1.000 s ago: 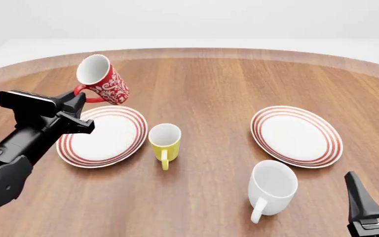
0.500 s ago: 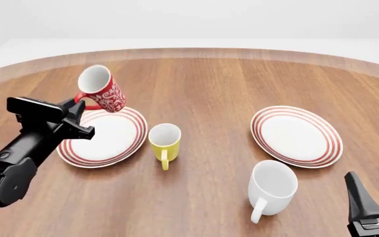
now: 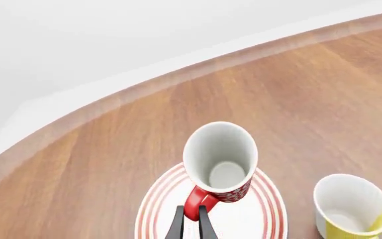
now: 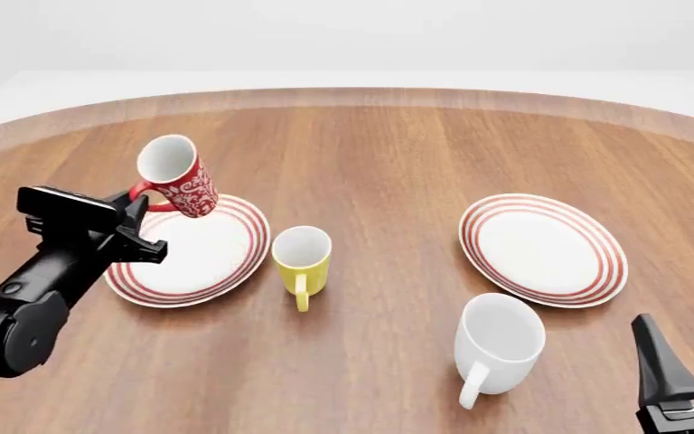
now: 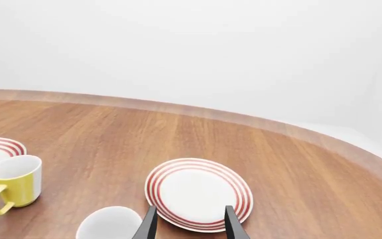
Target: Put the red mug on the left plate.
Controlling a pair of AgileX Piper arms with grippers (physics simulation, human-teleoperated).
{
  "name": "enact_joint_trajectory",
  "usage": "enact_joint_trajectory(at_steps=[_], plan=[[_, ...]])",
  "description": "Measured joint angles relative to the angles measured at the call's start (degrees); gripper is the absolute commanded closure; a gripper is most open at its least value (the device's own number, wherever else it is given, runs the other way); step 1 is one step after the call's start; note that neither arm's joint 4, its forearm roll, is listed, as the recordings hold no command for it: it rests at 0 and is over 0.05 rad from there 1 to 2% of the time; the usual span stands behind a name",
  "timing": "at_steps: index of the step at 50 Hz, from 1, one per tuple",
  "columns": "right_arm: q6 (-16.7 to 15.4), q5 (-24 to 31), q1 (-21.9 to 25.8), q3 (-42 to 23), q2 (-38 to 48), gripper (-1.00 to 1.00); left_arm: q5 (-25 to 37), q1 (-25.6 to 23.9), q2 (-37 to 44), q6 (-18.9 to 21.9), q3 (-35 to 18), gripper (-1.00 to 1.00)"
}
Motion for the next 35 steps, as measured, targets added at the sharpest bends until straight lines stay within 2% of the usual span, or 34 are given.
enact_joint_trajectory(at_steps=[35], plan=[[0.01,0.02,-0.01,-0.01,0.00,-1.00,-4.90,2.98,5.14,1.54,2.59,1.00]])
